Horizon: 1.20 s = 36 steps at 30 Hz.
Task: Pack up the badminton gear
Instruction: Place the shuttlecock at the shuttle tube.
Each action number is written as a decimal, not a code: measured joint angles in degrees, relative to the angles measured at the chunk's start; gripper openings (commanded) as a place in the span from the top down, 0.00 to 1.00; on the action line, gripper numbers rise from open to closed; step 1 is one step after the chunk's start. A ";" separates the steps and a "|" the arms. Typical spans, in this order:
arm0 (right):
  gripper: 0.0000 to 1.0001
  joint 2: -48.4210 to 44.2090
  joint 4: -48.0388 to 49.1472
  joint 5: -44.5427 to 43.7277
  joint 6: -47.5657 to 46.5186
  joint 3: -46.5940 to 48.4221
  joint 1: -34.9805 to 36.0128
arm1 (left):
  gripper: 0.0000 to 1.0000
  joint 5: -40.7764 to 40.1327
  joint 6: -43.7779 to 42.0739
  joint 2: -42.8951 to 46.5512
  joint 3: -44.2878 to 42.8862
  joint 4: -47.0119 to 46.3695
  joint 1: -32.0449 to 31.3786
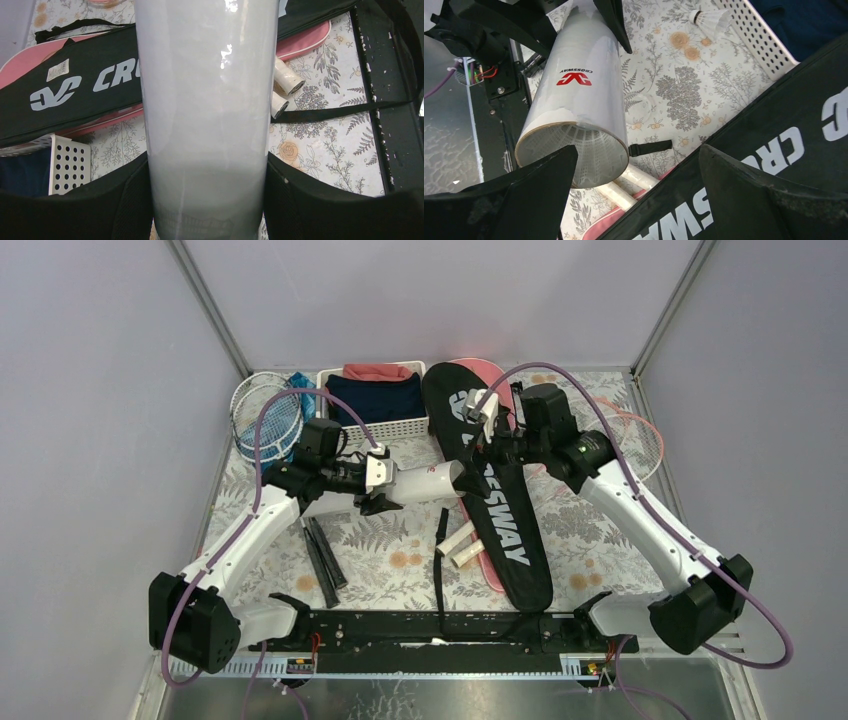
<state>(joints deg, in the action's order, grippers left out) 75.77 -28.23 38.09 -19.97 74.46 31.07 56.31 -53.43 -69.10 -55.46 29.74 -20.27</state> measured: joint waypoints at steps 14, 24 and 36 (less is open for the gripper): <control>0.00 -1.51 0.26 -2.58 -0.33 -1.73 -0.11 | 0.45 0.04 0.09 -0.11 0.00 0.02 0.00; 0.00 1.49 2.56 -0.42 2.08 -2.14 -0.11 | 0.45 0.09 1.25 -0.22 0.00 -0.02 0.00; 0.00 5.03 6.27 0.55 4.83 -2.51 1.49 | 0.45 0.17 1.31 -0.22 0.02 1.05 0.00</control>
<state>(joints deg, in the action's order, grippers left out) 80.79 -21.96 38.63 -15.14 71.94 32.56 56.49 -52.12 -69.32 -55.44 30.79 -20.27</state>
